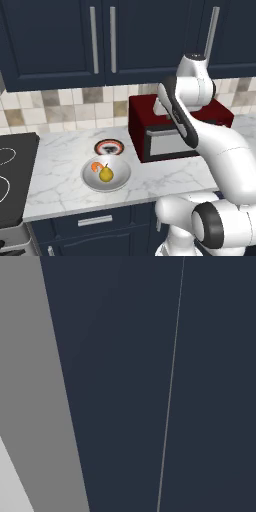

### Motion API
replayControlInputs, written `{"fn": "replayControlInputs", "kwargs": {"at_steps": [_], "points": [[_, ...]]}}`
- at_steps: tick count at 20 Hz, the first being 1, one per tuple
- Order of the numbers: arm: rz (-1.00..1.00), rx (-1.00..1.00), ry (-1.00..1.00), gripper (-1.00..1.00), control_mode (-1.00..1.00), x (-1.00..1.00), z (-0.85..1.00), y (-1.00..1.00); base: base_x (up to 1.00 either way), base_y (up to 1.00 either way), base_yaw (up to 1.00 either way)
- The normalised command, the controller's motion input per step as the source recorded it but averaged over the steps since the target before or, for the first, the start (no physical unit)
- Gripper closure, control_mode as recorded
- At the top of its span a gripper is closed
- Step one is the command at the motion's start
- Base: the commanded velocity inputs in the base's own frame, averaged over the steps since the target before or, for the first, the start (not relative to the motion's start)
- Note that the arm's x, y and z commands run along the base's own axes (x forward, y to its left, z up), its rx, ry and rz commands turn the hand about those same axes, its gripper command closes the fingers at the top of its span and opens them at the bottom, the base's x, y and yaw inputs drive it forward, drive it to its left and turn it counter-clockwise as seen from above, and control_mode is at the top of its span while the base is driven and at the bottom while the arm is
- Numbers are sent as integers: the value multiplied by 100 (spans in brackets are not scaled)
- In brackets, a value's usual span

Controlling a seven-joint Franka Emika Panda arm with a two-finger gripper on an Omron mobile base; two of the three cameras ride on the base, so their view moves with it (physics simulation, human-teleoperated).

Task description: Remove the pear from the bowl and place it on the small plate. Then place the bowl with only the shrimp in the microwave, close the door, and press the start button to microwave the shrimp.

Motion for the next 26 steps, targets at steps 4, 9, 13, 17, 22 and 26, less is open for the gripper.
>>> {"fn": "replayControlInputs", "kwargs": {"at_steps": [4,9,13,17,22,26], "points": [[0,0,0,-100,-100,0,0,0,0,0,0],[6,0,-1,-100,-100,-45,-25,70,0,0,0],[8,0,8,-100,-100,-14,-92,100,0,0,0],[-6,-7,15,-100,-100,2,-90,74,0,0,0],[3,0,0,-100,-100,-5,-38,71,0,0,0],[3,0,11,-100,-100,39,-24,83,0,0,0]]}}
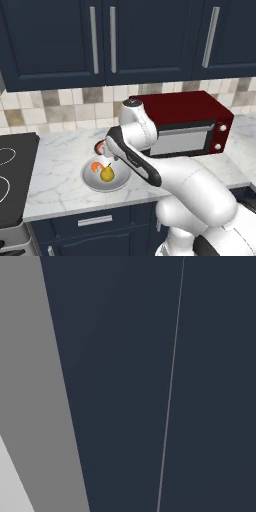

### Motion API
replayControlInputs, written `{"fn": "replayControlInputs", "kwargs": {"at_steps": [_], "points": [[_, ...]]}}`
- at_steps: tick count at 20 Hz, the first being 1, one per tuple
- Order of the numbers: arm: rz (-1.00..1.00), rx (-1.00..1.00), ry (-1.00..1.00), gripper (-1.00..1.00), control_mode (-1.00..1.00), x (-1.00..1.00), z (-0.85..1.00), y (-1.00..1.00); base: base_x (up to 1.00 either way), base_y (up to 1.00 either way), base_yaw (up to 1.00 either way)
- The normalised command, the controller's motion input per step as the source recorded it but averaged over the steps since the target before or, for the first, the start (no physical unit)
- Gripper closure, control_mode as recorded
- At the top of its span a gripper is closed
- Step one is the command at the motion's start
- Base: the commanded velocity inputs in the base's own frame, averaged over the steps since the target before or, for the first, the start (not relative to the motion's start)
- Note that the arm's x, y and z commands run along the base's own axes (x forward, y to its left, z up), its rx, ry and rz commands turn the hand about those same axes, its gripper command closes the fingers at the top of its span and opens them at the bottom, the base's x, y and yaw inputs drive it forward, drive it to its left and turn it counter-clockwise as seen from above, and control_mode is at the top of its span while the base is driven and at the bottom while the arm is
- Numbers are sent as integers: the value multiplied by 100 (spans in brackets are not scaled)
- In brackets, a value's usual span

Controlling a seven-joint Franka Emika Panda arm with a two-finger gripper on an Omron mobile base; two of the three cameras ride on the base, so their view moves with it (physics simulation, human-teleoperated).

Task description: Remove the pear from the bowl and place it on the small plate. Then place the bowl with only the shrimp in the microwave, close the door, and press the start button to microwave the shrimp.

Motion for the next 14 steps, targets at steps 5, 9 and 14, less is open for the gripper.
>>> {"fn": "replayControlInputs", "kwargs": {"at_steps": [5,9,14], "points": [[3,0,12,-100,-100,47,-32,49,0,0,0],[4,0,7,-100,-100,43,-44,12,0,0,0],[7,0,3,-100,-100,9,-57,20,0,0,0]]}}
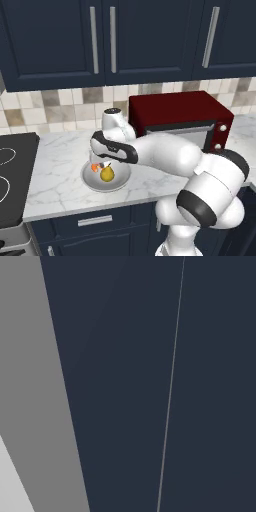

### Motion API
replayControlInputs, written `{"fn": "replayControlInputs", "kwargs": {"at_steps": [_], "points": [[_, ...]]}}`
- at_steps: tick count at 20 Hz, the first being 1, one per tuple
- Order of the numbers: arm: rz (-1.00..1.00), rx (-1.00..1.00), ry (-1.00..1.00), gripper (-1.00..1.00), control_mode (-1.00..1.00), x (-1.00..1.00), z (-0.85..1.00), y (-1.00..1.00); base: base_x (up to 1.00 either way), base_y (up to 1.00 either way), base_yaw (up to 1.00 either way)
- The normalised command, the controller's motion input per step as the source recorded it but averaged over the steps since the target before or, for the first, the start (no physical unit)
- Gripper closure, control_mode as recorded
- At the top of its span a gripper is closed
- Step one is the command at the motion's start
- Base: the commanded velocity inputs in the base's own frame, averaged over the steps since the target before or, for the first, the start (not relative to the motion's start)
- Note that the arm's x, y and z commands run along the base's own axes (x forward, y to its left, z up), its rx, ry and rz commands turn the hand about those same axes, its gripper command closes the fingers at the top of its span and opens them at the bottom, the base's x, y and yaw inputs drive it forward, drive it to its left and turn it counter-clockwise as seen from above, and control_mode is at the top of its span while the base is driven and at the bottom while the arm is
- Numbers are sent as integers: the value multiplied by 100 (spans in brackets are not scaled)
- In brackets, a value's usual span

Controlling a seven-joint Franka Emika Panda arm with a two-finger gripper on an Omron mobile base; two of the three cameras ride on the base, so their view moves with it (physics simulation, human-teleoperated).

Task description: Remove the pear from the bowl and place it on the small plate. Then place the bowl with only the shrimp in the microwave, close the door, and press the start button to microwave the shrimp.

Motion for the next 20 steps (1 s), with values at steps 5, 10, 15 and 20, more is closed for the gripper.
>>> {"fn": "replayControlInputs", "kwargs": {"at_steps": [5,10,15,20], "points": [[4,-3,5,-100,-100,24,-47,13,0,0,0],[5,-1,9,-100,-100,8,-41,5,0,0,0],[3,0,2,-100,-100,0,-24,1,0,0,0],[0,-1,0,100,-100,-7,-20,1,0,0,0]]}}
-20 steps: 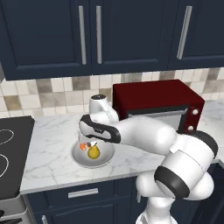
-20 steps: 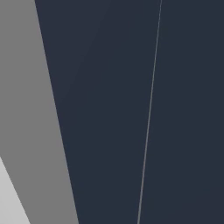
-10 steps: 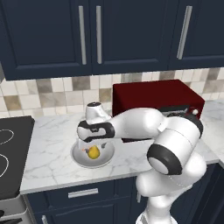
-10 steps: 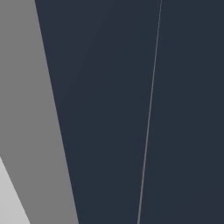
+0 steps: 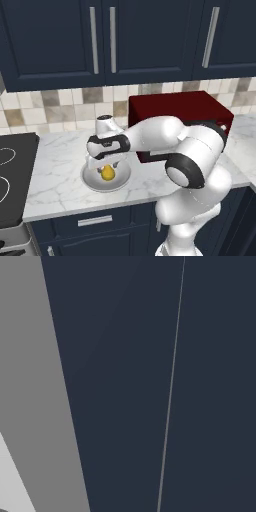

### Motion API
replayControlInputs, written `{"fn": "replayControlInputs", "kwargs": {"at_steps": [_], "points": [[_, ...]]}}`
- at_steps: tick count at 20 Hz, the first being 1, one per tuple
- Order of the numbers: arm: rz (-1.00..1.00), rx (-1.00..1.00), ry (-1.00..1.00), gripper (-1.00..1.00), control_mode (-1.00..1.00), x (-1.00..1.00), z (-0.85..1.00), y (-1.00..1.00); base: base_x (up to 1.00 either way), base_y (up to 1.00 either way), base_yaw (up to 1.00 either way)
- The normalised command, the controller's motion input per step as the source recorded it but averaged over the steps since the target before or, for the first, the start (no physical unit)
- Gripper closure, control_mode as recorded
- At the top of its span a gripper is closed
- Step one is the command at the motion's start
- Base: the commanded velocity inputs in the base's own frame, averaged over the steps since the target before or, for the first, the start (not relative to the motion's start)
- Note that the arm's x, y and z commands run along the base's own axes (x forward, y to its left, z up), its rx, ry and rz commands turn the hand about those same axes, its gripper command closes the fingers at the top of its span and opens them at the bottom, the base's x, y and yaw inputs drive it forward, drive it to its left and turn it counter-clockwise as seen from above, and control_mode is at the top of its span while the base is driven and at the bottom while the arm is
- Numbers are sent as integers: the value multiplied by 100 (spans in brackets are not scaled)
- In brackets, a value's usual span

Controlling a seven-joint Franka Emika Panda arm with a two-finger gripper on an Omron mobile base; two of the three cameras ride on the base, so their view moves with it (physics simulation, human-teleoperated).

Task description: Remove the pear from the bowl and place it on the small plate. Then place the bowl with only the shrimp in the microwave, close the door, and press the start button to microwave the shrimp.

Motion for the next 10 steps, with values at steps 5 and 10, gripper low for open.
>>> {"fn": "replayControlInputs", "kwargs": {"at_steps": [5,10], "points": [[0,0,-2,100,-100,-27,-4,0,0,0,0],[0,0,-12,100,-100,-54,18,0,0,0,0]]}}
